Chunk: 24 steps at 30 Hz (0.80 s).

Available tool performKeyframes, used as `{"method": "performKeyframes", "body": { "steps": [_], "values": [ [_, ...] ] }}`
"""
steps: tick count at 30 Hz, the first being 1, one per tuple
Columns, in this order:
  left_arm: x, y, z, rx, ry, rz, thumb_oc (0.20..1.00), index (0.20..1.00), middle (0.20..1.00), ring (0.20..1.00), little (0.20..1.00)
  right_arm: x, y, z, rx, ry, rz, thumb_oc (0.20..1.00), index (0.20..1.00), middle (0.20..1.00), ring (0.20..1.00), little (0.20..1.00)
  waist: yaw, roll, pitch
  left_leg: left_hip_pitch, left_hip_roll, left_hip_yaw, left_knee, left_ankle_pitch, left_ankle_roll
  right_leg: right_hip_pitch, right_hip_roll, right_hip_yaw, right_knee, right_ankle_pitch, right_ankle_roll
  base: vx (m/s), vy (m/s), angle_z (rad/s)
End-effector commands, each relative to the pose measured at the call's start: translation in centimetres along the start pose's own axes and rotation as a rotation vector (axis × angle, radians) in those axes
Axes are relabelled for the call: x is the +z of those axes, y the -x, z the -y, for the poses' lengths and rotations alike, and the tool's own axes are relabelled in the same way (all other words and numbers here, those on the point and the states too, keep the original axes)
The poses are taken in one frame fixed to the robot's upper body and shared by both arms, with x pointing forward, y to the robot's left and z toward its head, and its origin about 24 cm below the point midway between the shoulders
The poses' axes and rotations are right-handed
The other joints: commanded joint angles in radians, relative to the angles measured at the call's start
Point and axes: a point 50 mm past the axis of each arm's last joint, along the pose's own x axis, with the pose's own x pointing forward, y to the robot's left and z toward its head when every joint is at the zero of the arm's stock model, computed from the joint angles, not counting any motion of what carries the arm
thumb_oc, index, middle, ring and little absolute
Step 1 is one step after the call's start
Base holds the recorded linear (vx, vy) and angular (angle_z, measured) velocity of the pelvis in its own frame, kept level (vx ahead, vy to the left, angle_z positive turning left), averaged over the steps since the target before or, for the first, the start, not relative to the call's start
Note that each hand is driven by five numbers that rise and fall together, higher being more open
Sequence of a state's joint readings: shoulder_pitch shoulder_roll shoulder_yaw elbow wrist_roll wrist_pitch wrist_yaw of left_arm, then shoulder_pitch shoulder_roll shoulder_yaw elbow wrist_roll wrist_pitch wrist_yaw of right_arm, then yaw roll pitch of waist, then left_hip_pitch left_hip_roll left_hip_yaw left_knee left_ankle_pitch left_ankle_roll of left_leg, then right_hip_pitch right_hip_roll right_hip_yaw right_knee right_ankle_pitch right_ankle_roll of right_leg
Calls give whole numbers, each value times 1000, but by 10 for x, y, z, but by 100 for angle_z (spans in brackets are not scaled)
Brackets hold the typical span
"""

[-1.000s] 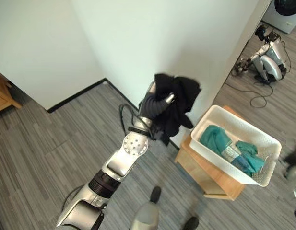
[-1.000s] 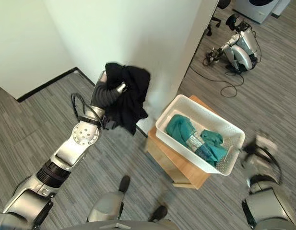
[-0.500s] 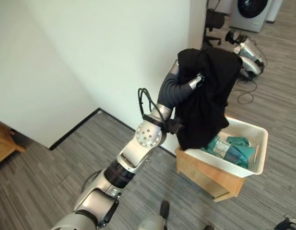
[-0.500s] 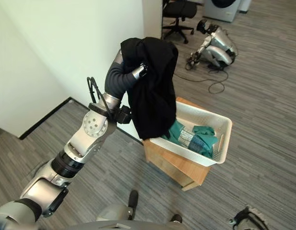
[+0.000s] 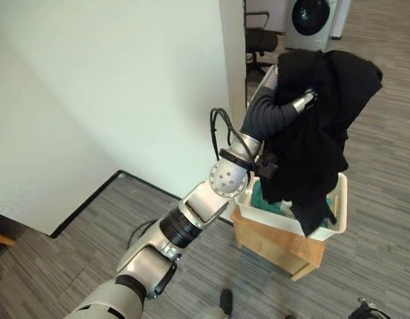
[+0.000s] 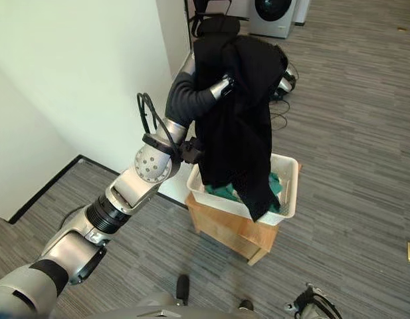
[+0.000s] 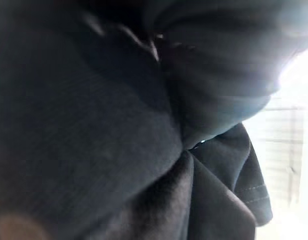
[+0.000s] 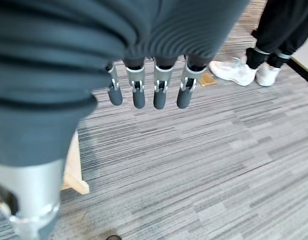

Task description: Pick up bed clothes into laundry basket.

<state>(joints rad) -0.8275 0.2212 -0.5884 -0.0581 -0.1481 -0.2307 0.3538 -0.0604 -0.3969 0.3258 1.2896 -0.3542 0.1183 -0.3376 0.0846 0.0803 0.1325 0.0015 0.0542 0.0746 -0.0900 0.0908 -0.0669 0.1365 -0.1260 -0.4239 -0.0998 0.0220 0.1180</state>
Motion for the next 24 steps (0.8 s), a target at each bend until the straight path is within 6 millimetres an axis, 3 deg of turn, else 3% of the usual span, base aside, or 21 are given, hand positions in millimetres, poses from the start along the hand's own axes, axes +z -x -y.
{"method": "performKeyframes", "body": {
  "steps": [1, 3, 7, 11, 12, 13, 15, 17, 24],
  "values": [
    [22, -41, -6, 50, -63, 151, 200, 200, 200, 200, 200, 19, -4, 15, -40, 33, 80, 1000, 1000, 1000, 1000, 1000, 13, -30, 25, -7, 65, 59, 3, 5, -68, 43, -23, -1, 13, -48, 83, 6, 4, -9],
    [13, -40, -5, 55, -51, 100, 200, 200, 200, 200, 200, 26, -4, 17, -44, 32, 104, 1000, 1000, 1000, 1000, 1000, 8, -34, 31, -20, 67, 61, 3, 7, -69, 28, -21, 4, 13, -46, 83, -10, 0, -8],
    [-14, -35, 3, 36, -62, -26, 200, 200, 200, 200, 200, 29, -16, 60, -119, -32, 79, 1000, 1000, 1000, 1000, 1000, 4, -39, 55, -66, 72, 58, 3, 15, -73, -25, -18, 13, 13, -40, 82, -45, -9, -9],
    [-22, -32, 9, 33, -102, -58, 200, 200, 200, 200, 200, 54, -18, 93, -193, -55, 145, 1000, 1000, 1000, 1000, 1000, -20, -36, 103, -127, 77, 76, 3, 22, -74, -116, -23, 47, 13, -18, 85, -165, 38, -7],
    [-27, -28, 15, 15, -104, -78, 200, 200, 200, 200, 200, 82, -15, 104, -216, -48, 227, 1000, 1000, 1000, 1000, 1000, -12, -30, 116, -146, 80, 78, 3, 25, -74, -140, -23, 58, 13, -15, 84, -193, 52, -24],
    [-26, -28, 15, 25, -115, -70, 200, 200, 200, 200, 200, 99, -12, 104, -230, -31, 271, 1000, 1000, 1000, 1000, 1000, -13, -30, 127, -162, 84, 84, 3, 25, -75, -164, -23, 72, 13, -10, 85, -158, 62, -38],
    [-27, -30, 11, 52, -162, -68, 200, 200, 200, 200, 200, 98, -11, 98, -231, -21, 277, 1000, 1000, 1000, 1000, 1000, -21, -34, 134, -177, 89, 94, 3, 28, -75, -188, -23, 84, 13, -5, 86, -64, 49, -35],
    [-29, -39, 5, 65, -318, -56, 200, 200, 200, 200, 200, 95, -10, 91, -235, -19, 288, 1000, 1000, 1000, 1000, 1000, -46, -41, 156, -196, 94, 111, 3, 29, -72, -226, -21, 110, 13, 5, 89, -67, 77, -25],
    [-56, -55, -5, 77, -496, -180, 200, 200, 200, 200, 200, 103, -8, 101, -278, -26, 328, 1000, 1000, 1000, 1000, 1000, -102, -61, 219, -245, 96, 125, 3, 41, -70, -288, -28, 139, 13, 25, 91, -30, 37, -24]
  ]
}}
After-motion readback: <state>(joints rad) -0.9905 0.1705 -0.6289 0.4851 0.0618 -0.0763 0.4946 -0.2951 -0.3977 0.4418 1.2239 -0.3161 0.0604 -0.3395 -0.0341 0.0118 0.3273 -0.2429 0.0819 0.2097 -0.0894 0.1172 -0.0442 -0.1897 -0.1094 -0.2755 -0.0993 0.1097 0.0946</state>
